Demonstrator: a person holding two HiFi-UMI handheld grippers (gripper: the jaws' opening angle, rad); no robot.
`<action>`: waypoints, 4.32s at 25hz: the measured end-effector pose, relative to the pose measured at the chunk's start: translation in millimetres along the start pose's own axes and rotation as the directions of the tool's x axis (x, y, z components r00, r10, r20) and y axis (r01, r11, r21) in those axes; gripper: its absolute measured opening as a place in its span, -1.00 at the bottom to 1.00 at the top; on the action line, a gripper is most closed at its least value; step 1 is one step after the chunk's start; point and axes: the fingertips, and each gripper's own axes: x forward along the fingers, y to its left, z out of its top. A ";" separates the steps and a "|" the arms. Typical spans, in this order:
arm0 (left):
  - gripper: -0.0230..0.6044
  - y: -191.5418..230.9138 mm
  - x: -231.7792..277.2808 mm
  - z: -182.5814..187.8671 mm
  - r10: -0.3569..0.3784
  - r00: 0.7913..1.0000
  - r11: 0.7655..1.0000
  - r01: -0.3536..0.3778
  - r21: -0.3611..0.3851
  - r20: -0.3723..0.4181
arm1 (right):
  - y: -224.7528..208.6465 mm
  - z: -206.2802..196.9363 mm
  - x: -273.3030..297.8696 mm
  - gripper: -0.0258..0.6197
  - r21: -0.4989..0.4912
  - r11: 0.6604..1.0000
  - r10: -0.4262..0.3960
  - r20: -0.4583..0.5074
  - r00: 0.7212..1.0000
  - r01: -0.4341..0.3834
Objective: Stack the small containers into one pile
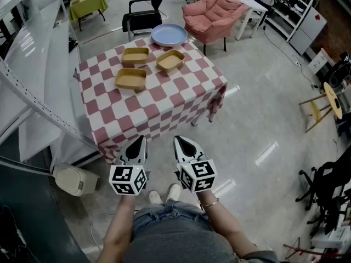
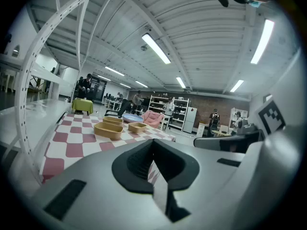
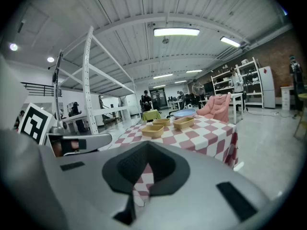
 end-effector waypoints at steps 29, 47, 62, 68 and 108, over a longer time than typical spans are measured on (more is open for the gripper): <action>-0.88 -23.1 42.3 6.5 0.068 0.997 0.998 -0.067 0.018 -0.021 | -60.5 8.6 -1.8 -0.89 0.044 0.999 0.026 -0.011 1.000 -0.026; -0.88 49.3 128.5 35.7 0.049 0.998 0.998 -0.047 0.050 -0.029 | -84.4 35.5 101.6 -0.89 0.089 0.996 -0.001 -0.021 1.000 0.002; -0.88 177.6 222.8 67.3 0.022 0.996 0.999 -0.018 0.046 -0.088 | -85.6 63.8 263.5 -0.89 0.111 0.993 -0.031 -0.085 0.996 0.041; -0.88 212.3 241.8 78.1 0.008 0.995 0.999 -0.003 0.048 -0.102 | -78.9 68.8 299.2 -0.89 0.102 0.993 -0.045 -0.111 0.993 0.056; -0.71 321.7 276.1 54.7 0.198 0.952 0.980 -0.194 0.039 -0.234 | -99.0 49.5 367.6 -0.89 0.100 0.995 0.015 -0.238 0.971 0.009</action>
